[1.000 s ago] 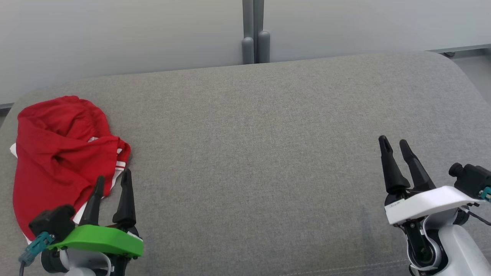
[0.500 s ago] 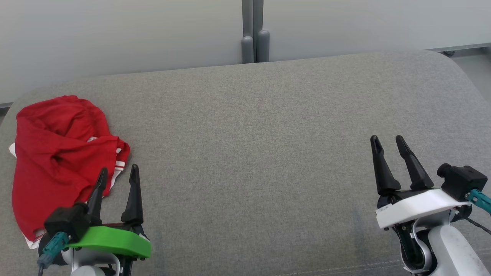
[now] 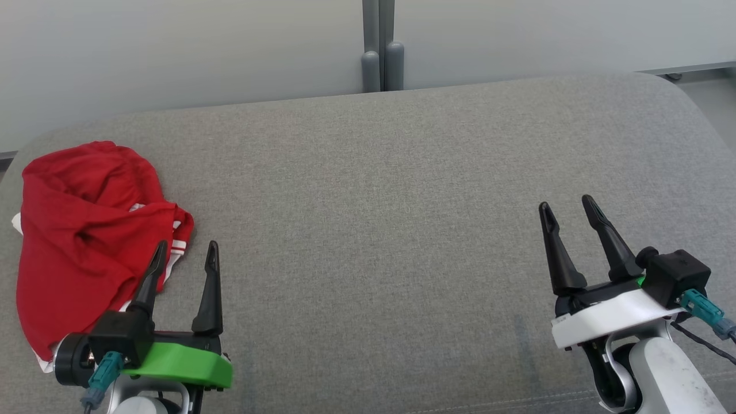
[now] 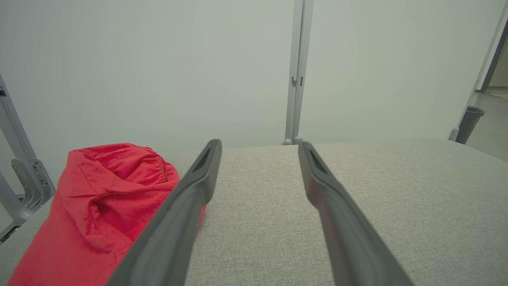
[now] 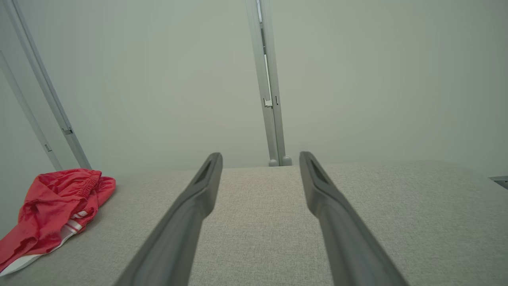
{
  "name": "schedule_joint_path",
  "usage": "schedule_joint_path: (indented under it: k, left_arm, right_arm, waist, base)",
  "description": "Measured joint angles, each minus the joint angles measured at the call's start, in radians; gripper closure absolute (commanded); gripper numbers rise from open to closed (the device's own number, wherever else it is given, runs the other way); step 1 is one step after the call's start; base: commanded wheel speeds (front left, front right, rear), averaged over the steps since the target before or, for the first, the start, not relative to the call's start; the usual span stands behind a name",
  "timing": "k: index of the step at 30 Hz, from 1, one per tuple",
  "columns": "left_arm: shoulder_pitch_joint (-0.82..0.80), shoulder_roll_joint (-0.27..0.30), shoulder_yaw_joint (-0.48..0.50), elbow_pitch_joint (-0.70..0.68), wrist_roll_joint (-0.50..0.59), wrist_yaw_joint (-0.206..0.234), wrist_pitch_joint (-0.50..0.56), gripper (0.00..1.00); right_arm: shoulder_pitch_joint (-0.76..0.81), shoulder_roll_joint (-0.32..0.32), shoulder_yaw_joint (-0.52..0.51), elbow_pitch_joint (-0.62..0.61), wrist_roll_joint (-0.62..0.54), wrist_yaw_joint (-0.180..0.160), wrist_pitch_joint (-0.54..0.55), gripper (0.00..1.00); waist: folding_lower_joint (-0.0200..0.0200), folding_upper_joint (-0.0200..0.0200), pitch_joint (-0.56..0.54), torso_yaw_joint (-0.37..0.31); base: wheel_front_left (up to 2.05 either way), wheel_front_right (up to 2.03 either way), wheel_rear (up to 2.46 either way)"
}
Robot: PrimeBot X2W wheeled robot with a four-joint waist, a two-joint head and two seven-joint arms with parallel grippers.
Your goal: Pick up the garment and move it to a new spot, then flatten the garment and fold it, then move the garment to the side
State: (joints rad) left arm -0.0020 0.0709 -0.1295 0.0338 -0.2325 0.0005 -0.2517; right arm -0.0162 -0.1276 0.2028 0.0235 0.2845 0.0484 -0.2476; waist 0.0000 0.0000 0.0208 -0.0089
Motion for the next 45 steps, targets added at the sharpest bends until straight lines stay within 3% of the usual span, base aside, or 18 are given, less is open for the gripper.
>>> schedule_joint_path:
  k: [34,45]
  left_arm:
    - [-0.001,-0.020,0.027,-0.002,0.017,-0.011,0.000,0.00]
    - [-0.015,-0.022,0.018,0.016,0.018,-0.018,0.000,0.00]
  right_arm:
    - [0.000,0.028,-0.039,0.000,-0.041,0.025,-0.007,0.00]
    - [0.001,0.032,-0.058,0.002,-0.047,0.034,-0.007,0.00]
  waist:
    - [0.0000,0.0000,0.013,0.003]
    - [0.0000,0.0000,0.017,0.049]
  base:
    - [0.00,0.00,0.00]
    - [0.00,0.00,0.00]
